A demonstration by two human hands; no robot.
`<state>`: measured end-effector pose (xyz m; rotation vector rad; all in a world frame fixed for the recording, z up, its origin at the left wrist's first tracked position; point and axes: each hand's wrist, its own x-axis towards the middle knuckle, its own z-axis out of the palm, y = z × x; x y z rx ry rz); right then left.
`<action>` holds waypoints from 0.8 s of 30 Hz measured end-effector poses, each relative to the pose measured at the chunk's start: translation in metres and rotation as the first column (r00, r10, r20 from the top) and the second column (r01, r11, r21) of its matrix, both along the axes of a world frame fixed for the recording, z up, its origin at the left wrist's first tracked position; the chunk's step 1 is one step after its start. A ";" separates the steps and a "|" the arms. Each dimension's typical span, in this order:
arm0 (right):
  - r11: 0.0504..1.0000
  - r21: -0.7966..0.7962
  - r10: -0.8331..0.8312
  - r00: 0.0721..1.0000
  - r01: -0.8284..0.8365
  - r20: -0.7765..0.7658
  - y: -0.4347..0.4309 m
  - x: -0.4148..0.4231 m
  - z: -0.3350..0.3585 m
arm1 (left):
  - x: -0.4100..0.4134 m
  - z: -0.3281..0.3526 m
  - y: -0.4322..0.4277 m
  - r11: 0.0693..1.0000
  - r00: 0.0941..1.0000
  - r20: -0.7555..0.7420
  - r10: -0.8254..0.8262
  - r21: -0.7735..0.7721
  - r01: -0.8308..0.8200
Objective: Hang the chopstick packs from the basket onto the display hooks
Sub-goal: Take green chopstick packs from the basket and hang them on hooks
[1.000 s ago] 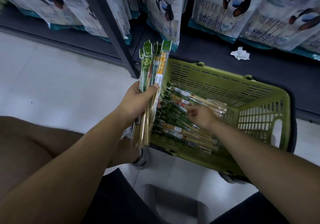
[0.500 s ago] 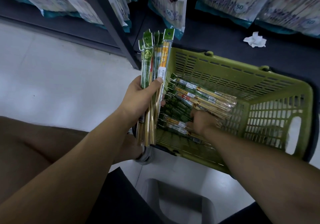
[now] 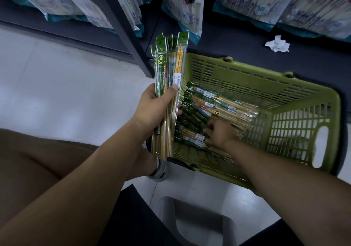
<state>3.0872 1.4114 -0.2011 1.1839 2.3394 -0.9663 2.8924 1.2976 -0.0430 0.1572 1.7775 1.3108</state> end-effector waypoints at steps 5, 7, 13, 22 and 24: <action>0.988 0.020 -0.145 0.961 0.154 -0.237 0.017 -0.003 0.030 | 0.002 0.001 -0.001 0.999 1.000 0.005 0.019 0.032 -0.019; 0.968 -0.018 -0.242 0.912 0.250 -0.330 0.023 -0.005 0.046 | 0.005 0.002 -0.002 0.998 1.000 0.014 0.028 0.054 -0.029; 0.874 -0.288 -0.486 0.719 0.392 -0.496 0.032 -0.018 0.116 | 0.014 0.017 0.005 0.995 0.999 0.035 -0.039 0.096 0.035; 0.861 -0.453 -0.488 0.621 0.231 -0.613 0.024 -0.027 0.239 | 0.039 0.079 0.035 0.964 0.983 0.166 -0.079 0.263 0.033; 0.902 -0.363 -0.428 0.613 0.236 -0.664 0.026 -0.022 0.262 | 0.042 0.096 0.043 0.951 0.982 0.165 -0.088 0.307 0.034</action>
